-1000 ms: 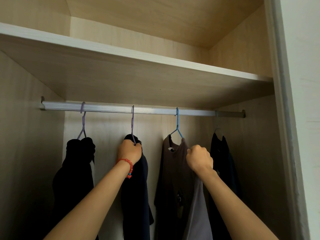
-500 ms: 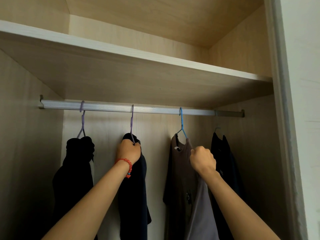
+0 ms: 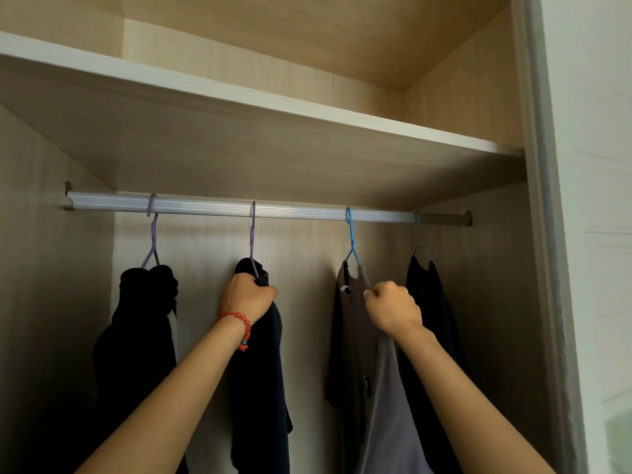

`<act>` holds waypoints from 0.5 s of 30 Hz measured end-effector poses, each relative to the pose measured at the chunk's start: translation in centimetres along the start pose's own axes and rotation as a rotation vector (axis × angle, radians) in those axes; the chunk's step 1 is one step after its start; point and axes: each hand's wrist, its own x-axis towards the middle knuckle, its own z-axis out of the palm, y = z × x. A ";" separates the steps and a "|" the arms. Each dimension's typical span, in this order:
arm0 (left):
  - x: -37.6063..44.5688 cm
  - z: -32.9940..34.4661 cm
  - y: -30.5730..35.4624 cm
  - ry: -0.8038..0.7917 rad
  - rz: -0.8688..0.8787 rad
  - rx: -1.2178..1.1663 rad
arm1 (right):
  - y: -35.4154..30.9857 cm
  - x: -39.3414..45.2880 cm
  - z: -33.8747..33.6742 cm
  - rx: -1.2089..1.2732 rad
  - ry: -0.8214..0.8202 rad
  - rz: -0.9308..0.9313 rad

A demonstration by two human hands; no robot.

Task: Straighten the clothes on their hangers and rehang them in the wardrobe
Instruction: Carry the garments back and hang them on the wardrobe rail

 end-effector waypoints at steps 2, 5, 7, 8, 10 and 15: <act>-0.3 0.2 -0.2 -0.023 -0.021 0.006 | 0.4 -0.9 -0.4 0.039 0.018 -0.017; -1.0 0.6 -0.6 0.045 -0.006 0.060 | 1.5 -2.8 -1.4 0.087 0.132 -0.071; -1.8 0.9 -0.7 0.083 0.000 0.118 | 2.5 -3.7 -2.2 0.104 0.222 -0.099; -2.3 1.1 -0.7 0.087 -0.001 0.130 | 3.1 -4.1 -2.7 0.111 0.275 -0.107; -3.6 1.4 -0.7 0.109 0.019 0.124 | 4.6 -4.6 -3.6 0.093 0.439 -0.156; -6.6 2.6 -1.9 0.163 0.172 0.143 | 10.0 -5.4 -6.8 -0.198 0.972 -0.242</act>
